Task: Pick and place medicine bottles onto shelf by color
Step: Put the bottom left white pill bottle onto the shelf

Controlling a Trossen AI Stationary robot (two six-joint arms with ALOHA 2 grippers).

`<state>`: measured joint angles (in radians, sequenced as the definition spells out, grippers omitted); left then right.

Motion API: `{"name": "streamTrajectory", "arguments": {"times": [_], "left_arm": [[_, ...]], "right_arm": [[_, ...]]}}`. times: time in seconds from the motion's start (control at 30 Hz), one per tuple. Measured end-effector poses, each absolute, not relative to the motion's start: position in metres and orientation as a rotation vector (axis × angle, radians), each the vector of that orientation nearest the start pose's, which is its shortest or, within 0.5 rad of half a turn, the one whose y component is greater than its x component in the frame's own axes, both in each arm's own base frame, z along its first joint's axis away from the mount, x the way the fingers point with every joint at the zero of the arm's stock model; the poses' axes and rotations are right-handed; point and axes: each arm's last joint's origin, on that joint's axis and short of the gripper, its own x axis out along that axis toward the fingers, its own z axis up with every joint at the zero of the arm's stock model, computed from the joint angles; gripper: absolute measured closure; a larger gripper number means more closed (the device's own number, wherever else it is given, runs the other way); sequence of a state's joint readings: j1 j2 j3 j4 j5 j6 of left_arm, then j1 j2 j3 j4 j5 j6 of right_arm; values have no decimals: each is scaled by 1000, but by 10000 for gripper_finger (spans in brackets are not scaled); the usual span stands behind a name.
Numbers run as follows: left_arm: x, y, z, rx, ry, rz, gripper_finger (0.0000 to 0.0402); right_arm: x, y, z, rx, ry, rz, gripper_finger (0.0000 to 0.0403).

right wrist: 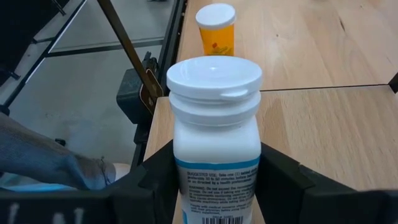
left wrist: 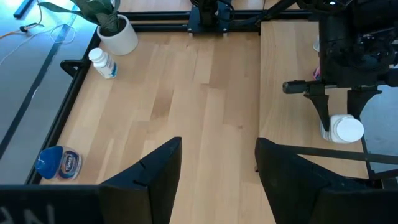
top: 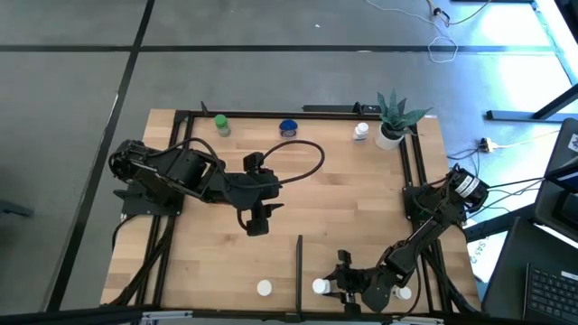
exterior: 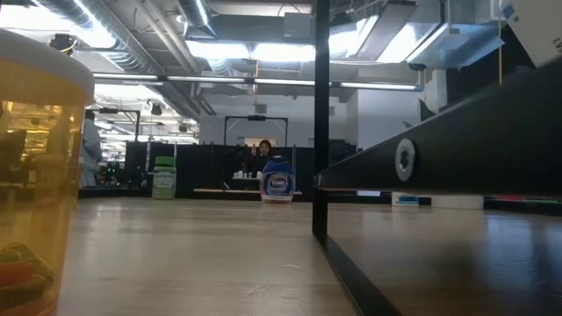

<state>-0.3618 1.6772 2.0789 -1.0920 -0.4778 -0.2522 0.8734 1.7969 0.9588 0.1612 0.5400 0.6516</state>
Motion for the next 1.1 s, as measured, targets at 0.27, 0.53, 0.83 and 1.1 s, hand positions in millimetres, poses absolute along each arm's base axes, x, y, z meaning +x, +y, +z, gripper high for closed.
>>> {"name": "streamTrajectory", "arguments": {"times": [0.27,0.53,0.83,1.1], "left_arm": [[306,-105,457,4,638,85,204],[305,-110,456,-42,683,-106,204],[305,-111,456,-44,685,-113,204],[305,-111,456,-43,684,-112,204]], "right_arm": [[242,266,161,211,591,131,216],[242,266,161,211,592,132,215],[242,266,161,213,592,132,215],[243,266,161,212,592,130,214]]}}
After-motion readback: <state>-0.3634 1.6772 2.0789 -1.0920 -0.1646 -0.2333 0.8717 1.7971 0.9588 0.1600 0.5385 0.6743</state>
